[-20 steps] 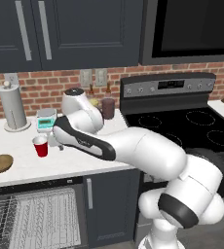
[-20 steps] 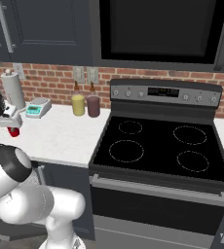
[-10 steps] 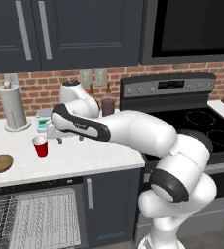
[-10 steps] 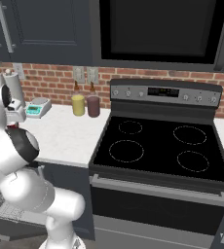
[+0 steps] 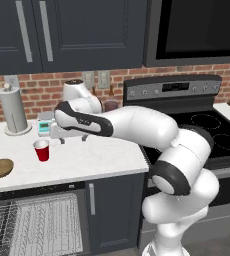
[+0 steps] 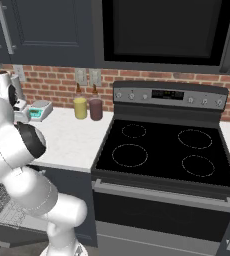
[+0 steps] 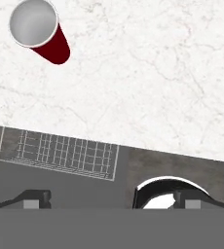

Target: Pick up the cup and bowl from the counter, place them in the dishwasher, and close the dishwasher door.

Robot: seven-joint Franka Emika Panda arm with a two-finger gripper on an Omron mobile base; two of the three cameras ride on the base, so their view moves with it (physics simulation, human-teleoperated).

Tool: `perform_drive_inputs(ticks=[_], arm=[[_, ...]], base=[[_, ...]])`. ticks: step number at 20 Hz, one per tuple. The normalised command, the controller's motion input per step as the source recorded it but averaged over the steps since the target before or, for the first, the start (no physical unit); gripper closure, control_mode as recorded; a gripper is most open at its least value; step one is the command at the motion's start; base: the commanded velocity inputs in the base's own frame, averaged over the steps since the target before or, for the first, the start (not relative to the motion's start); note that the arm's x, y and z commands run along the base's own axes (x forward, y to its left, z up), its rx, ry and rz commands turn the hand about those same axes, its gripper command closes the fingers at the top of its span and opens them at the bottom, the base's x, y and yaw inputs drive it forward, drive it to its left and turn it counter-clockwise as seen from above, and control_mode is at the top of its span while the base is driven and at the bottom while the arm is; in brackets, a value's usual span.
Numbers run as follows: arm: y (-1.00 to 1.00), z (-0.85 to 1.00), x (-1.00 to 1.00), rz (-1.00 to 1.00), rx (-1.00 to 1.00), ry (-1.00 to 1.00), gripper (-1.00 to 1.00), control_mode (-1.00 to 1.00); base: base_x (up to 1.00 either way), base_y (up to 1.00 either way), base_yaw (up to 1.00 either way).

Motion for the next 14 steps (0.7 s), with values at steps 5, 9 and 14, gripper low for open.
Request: perform_drive_inputs(ticks=[5,9,14], arm=[[0.14,0.00,0.62,-0.08,0.00,0.00,-1.00,-1.00],[0.14,0.00,0.44,-0.06,0.00,0.00,-1.00,-1.00],[0.32,0.00,0.51,-0.03,-0.03,0.00,-1.00,-1.00]], base=[[0.00,0.00,0.00],[0.00,0.00,0.00],[0.00,0.00,0.00]])
